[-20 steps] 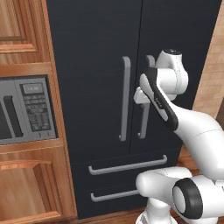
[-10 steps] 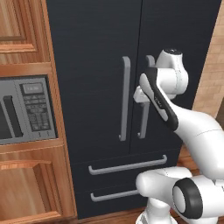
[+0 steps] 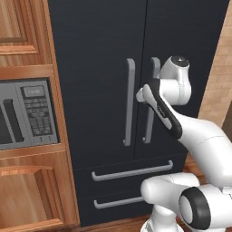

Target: Open the fridge, grab two sodas, and place both sodas inside the bowl with ice on the dining counter.

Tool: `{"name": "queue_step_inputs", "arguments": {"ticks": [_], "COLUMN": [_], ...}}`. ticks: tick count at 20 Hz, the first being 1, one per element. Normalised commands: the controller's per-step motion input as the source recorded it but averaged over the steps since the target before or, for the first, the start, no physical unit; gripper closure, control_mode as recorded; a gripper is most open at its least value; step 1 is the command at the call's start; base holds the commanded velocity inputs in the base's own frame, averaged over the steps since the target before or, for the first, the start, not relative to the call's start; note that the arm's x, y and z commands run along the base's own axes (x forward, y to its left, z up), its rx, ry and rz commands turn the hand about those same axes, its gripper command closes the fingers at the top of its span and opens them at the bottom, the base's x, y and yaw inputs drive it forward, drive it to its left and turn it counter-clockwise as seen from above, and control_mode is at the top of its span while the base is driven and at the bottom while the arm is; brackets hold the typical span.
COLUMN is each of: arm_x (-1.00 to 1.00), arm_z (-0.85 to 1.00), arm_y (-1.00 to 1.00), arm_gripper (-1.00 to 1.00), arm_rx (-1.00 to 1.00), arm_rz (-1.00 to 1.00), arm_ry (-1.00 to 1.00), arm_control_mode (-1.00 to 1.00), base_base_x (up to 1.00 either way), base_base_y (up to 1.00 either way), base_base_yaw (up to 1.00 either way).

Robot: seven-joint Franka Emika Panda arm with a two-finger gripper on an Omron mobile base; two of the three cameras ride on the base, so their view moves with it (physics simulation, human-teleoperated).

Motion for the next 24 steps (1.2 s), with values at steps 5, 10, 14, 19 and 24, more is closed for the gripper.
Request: {"name": "queue_step_inputs", "arguments": {"ticks": [5,10,14,19,24], "arm_x": [0.25,0.28,0.44,0.5,0.38], "arm_z": [0.07,0.01,0.0,-0.07,-0.17], "arm_y": [-0.1,-0.29,-0.23,-0.1,0.0], "arm_gripper": [-1.0,-1.0,-1.0,-1.0,-1.0], "arm_rx": [0.0,0.0,0.0,-0.01,-0.02], "arm_rz": [-0.09,-0.08,0.0,0.0,0.0], "arm_ry": [-0.06,0.0,-0.01,-0.01,-0.06], "arm_control_mode": [-1.0,-1.0,-1.0,-1.0,-1.0], "base_base_x": [0.0,0.0,0.0,0.0,0.0], "base_base_y": [0.0,0.0,0.0,0.0,0.0], "base_base_yaw": [0.0,0.0,0.0,0.0,0.0]}}
